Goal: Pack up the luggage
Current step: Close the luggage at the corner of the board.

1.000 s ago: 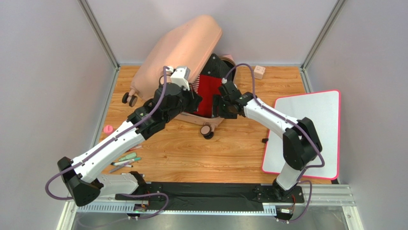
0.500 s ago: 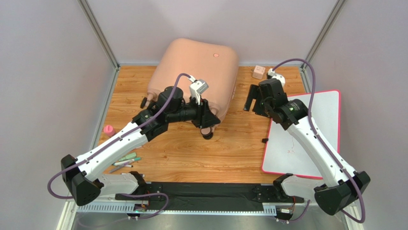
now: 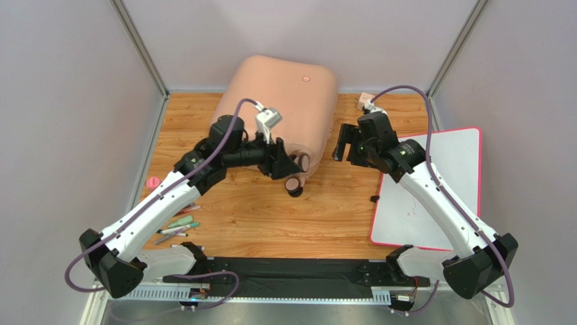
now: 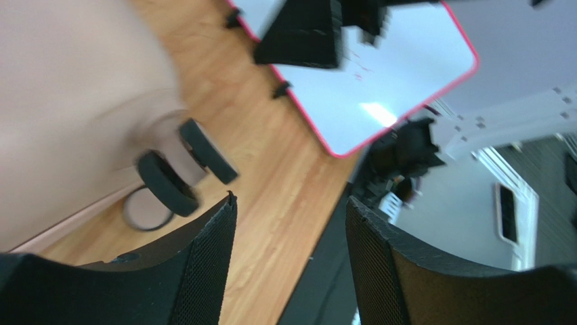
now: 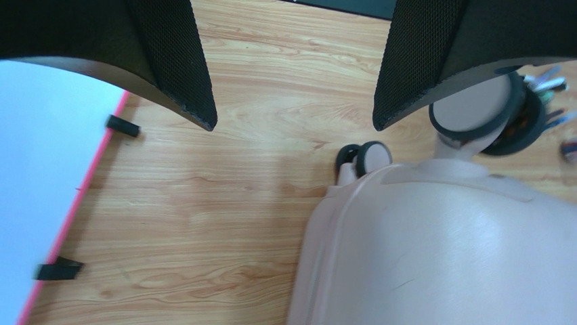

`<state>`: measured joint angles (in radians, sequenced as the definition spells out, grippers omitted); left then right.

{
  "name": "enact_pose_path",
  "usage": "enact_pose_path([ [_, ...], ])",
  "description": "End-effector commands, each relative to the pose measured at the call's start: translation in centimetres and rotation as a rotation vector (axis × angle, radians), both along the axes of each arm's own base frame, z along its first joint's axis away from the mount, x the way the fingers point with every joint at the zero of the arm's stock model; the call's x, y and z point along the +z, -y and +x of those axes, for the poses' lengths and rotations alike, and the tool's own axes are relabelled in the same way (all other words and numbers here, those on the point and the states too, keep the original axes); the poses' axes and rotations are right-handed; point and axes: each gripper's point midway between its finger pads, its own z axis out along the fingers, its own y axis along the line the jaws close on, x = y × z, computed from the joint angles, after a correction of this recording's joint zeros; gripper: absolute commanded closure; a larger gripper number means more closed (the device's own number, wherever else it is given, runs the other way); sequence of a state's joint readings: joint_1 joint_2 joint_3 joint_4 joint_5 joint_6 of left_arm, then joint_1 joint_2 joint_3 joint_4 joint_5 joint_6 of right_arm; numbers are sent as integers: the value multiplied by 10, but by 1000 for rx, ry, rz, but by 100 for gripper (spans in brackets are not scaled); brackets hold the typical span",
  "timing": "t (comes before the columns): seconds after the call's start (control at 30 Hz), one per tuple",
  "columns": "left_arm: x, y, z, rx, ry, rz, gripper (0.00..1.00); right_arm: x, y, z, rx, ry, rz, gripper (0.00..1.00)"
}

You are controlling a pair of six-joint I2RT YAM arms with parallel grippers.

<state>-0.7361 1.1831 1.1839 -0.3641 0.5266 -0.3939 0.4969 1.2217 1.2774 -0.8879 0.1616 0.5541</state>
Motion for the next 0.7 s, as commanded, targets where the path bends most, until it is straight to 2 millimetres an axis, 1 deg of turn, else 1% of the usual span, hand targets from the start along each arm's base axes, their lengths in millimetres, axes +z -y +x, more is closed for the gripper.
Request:
enact_pose_path([
  [0.0,23,-53,34,182,119,45,33,17,-40,2,110,51,100,15],
  [0.03,24,-70,46,261,141,69,31,18,-46,2,123,52,102,15],
  [0.07,21,-94,63,348,142,94,30,18,-56,0,150,48,102,15],
  [0.1,17,-109,68,394,123,111,29,20,-63,3,160,48,98,15],
  [0.13,13,-120,70,406,108,108,29,19,-69,3,170,47,94,15],
  [0.17,10,-144,83,479,104,115,28,20,-79,0,197,48,94,15],
  [0.2,1,-157,87,511,90,127,28,17,-87,2,206,43,87,15],
  [0.23,-3,-168,91,544,89,141,28,17,-92,2,216,41,84,15],
  [0.27,-6,-190,98,613,90,152,27,16,-99,0,232,41,82,15],
  [0.3,-11,-201,101,640,87,168,27,15,-103,1,238,38,73,15],
  [0.33,-21,-210,102,658,64,172,26,14,-108,3,243,33,70,15],
  [0.37,-24,-232,108,722,52,171,25,12,-113,2,253,30,66,15],
  [0.4,-34,-240,110,746,30,167,25,12,-115,2,253,30,64,15],
  [0.43,-35,-246,110,756,21,149,25,9,-119,3,259,23,59,15],
  [0.47,-38,-261,112,801,8,140,24,8,-121,3,263,19,58,15],
  [0.57,-49,-276,112,853,-6,146,23,6,-125,1,276,15,52,15],
  [0.6,-50,-277,112,858,-3,144,23,6,-126,0,280,13,56,15],
  [0.67,-56,-279,111,867,-16,147,23,15,-128,-3,286,30,69,15],
])
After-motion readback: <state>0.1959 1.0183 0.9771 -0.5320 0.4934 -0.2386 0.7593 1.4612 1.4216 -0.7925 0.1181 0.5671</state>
